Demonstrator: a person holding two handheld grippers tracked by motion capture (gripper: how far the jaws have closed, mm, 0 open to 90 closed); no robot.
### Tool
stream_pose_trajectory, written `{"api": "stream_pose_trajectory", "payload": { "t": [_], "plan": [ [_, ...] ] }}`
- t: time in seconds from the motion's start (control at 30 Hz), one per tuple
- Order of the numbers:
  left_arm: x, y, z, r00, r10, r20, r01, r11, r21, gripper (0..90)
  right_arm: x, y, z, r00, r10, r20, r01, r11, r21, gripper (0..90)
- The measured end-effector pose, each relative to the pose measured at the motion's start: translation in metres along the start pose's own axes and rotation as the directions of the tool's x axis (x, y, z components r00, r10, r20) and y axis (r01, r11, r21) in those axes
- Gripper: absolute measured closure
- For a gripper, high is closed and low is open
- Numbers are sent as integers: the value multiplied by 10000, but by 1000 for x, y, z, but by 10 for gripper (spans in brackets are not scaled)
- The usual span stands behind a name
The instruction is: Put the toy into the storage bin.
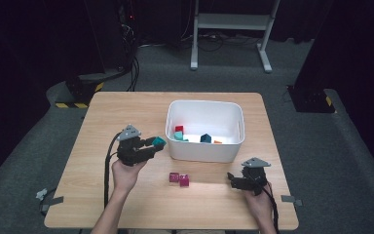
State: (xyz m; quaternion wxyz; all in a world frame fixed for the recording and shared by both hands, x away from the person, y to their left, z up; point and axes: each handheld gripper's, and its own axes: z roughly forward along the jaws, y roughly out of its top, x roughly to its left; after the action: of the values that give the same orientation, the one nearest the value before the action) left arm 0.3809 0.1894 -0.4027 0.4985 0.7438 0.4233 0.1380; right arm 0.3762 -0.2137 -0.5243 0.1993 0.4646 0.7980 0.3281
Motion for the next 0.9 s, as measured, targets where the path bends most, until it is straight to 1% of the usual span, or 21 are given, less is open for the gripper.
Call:
{"api": "stream_pose_trajectory", "payload": {
  "t": [0.1, 0.17, 0.3, 0.5, 0.57, 0.67, 0.7, 0.87, 0.9],
  "plan": [
    [-1, 6, -1, 10000, 12, 62, -12, 10000, -70, 589, 0, 0, 0, 10000, 5, -10, -5, 10000, -8, 171],
    [-2, 11, -2, 9999, 93, 88, -92, 9998, -160, 589, 0, 0, 0, 10000, 4, -9, -4, 10000, -8, 171],
    [-2, 18, -2, 9998, 50, 206, -46, 9998, -192, 588, 0, 0, 0, 10000, 6, -10, -6, 10000, -8, 171],
    [-7, 35, -1, 9992, 249, 322, -239, 9992, -327, 589, 0, 0, 0, 10000, 4, -1, -4, 10000, 1, 171],
    [-8, 40, 2, 9989, 324, 328, -313, 9989, -342, 589, 0, 0, 0, 10000, 2, -1, -2, 10000, 0, 171],
    [-11, 48, 8, 9987, 322, 407, -309, 9990, -329, 589, 0, 0, 0, 10000, 1, -1, -1, 10000, 1, 171],
    [-11, 50, 9, 9984, 328, 463, -314, 9990, -303, 588, 0, 0, 0, 10000, 0, -10, 0, 10000, -7, 171],
    [-15, 59, 19, 9976, 511, 462, -503, 9986, -182, 588, 0, 0, 0, 10000, 0, -10, 0, 10000, -7, 171],
    [-16, 61, 22, 9976, 482, 503, -473, 9987, -192, 588, 0, 0, 0, 10000, -2, -10, 2, 10000, -6, 171]
  ]
}}
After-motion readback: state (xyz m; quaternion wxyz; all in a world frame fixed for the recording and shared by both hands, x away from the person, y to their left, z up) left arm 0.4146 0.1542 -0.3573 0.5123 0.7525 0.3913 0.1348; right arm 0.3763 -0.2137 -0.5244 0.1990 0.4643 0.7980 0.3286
